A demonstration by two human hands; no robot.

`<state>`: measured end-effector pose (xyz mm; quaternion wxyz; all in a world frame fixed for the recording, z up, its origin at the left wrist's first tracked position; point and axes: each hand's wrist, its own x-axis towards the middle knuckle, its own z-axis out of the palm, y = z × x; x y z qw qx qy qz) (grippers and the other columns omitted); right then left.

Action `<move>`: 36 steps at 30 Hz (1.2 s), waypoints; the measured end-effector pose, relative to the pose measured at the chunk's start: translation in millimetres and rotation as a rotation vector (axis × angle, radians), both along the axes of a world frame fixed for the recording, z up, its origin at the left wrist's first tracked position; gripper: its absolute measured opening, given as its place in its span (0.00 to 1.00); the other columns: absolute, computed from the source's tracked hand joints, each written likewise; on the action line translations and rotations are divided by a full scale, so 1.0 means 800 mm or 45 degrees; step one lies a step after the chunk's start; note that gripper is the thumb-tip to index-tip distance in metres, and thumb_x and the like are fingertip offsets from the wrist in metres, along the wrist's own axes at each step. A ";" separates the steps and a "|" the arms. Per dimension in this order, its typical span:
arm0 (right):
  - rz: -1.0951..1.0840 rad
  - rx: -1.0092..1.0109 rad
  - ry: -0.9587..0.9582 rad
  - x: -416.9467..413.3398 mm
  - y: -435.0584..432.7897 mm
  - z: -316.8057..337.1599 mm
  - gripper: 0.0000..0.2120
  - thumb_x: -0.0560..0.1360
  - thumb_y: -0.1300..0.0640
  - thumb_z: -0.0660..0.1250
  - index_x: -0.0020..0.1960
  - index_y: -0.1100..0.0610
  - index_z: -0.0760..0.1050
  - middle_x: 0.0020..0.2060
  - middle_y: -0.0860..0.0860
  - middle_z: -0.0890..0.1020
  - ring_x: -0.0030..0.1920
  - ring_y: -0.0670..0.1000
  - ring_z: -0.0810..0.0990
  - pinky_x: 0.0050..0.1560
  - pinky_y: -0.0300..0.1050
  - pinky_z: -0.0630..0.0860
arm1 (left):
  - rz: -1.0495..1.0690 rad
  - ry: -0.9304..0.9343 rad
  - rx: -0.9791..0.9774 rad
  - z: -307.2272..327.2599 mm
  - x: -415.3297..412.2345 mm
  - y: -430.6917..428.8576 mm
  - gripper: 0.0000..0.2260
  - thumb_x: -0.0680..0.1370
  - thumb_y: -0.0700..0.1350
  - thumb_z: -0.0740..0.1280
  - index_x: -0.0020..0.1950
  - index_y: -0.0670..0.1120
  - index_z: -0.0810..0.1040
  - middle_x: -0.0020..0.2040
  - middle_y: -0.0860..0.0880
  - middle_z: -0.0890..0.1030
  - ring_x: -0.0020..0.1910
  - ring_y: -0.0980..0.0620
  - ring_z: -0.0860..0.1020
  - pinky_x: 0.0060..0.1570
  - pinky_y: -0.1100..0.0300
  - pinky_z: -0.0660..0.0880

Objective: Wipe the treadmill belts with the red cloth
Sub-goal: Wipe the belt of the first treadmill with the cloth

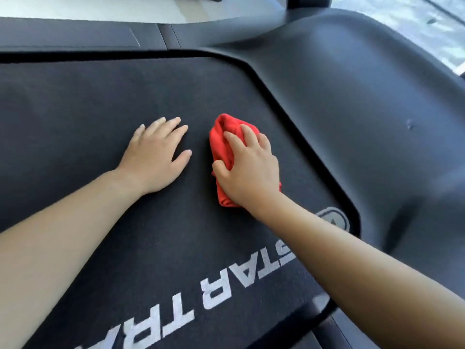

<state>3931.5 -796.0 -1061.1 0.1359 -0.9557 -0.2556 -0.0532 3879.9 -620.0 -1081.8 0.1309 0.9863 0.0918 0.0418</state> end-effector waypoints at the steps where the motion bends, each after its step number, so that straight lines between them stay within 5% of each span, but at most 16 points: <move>1: -0.013 -0.011 -0.004 -0.025 -0.007 0.000 0.27 0.71 0.44 0.60 0.69 0.48 0.67 0.70 0.49 0.65 0.68 0.57 0.61 0.54 0.55 0.71 | -0.021 0.017 0.005 0.000 -0.014 -0.007 0.26 0.79 0.55 0.56 0.76 0.47 0.59 0.77 0.49 0.57 0.76 0.47 0.53 0.72 0.45 0.51; 16: -0.182 -0.050 -0.015 -0.097 -0.039 0.002 0.25 0.73 0.46 0.61 0.69 0.49 0.67 0.70 0.48 0.65 0.68 0.55 0.61 0.56 0.56 0.69 | -0.086 0.028 -0.043 0.004 -0.088 -0.046 0.26 0.79 0.56 0.56 0.76 0.49 0.59 0.77 0.50 0.55 0.76 0.46 0.50 0.72 0.41 0.47; 29: -0.174 -0.028 -0.021 0.070 -0.050 0.010 0.24 0.73 0.46 0.60 0.69 0.49 0.68 0.70 0.47 0.66 0.69 0.54 0.61 0.60 0.55 0.68 | -0.037 0.037 -0.001 0.000 -0.021 -0.086 0.26 0.79 0.59 0.53 0.76 0.54 0.55 0.78 0.50 0.51 0.77 0.50 0.46 0.70 0.36 0.43; 36: -0.109 -0.041 0.023 0.063 -0.078 0.011 0.26 0.74 0.45 0.60 0.70 0.48 0.66 0.70 0.47 0.66 0.69 0.55 0.61 0.59 0.53 0.69 | -0.008 0.033 0.010 0.000 -0.022 -0.088 0.26 0.79 0.58 0.53 0.76 0.55 0.57 0.78 0.51 0.53 0.76 0.51 0.48 0.71 0.37 0.44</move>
